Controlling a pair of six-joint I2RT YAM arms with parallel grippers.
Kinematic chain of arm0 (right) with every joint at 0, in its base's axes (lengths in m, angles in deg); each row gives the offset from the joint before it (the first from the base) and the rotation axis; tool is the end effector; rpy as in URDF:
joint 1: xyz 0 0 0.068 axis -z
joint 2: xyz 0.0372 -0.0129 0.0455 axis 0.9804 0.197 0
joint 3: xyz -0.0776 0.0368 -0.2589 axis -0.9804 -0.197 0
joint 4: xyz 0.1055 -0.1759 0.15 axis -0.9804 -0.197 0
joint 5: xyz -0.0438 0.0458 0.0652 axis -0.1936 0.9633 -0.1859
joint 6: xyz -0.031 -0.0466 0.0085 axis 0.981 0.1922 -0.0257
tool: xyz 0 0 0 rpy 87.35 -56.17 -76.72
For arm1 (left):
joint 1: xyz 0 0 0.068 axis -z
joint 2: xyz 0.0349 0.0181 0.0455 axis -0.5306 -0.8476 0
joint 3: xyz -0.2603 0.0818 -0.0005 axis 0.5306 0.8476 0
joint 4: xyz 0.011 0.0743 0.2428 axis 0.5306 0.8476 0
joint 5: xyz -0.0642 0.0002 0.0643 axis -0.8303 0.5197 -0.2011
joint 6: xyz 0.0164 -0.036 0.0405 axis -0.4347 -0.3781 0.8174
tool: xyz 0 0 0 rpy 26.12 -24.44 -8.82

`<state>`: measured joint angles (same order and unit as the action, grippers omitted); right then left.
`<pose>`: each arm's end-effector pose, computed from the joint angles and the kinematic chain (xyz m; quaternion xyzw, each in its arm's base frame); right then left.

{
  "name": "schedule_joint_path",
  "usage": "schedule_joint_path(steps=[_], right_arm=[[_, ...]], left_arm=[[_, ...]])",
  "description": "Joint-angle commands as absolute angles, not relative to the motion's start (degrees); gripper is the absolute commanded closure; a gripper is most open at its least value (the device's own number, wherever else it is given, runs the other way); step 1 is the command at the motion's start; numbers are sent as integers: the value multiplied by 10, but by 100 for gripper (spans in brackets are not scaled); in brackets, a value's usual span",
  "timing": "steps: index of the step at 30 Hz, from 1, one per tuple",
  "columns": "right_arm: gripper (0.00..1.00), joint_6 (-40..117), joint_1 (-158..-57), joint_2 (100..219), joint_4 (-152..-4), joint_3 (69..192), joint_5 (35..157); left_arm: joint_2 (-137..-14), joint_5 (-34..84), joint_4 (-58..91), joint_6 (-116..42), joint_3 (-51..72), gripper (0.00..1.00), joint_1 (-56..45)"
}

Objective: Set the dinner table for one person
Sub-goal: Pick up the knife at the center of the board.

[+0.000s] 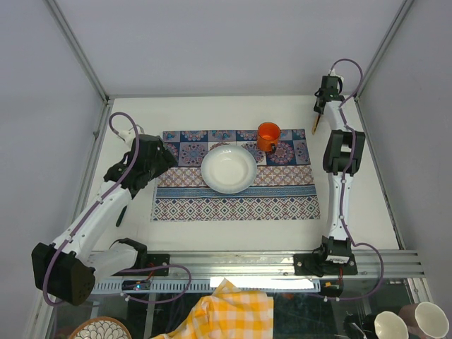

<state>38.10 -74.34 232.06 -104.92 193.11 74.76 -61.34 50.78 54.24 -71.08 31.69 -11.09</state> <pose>0.5800 -0.0531 0.1504 0.1400 0.9014 -0.0991 0.3975 0.2050 -0.0659 0.2822 -0.2509 0.8823 -0.0880 0.3884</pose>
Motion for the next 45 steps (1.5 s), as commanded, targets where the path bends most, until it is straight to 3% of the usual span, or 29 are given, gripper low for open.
schedule_joint_path(steps=[1, 9, 23, 29, 38, 45], right_arm=[[100, 385, -753, 2304, -1125, 1865, 749], [100, 391, -763, 2197, -1077, 1779, 748], [100, 404, -771, 2041, -1082, 1741, 712], [100, 355, -771, 1952, -1093, 1681, 770], [100, 308, -776, 1807, -1080, 1546, 942], [100, 274, -782, 1719, -1068, 1485, 1028]], left_arm=[[-597, 495, 520, -712, 300, 33, -111], [-591, 493, 520, -716, 312, 33, -111], [-564, 482, 516, -728, 334, 33, -111], [-564, 456, 506, -730, 345, 33, -111], [-564, 302, 392, -713, 384, 31, -111], [-542, 105, 143, -819, 475, 24, -110]])
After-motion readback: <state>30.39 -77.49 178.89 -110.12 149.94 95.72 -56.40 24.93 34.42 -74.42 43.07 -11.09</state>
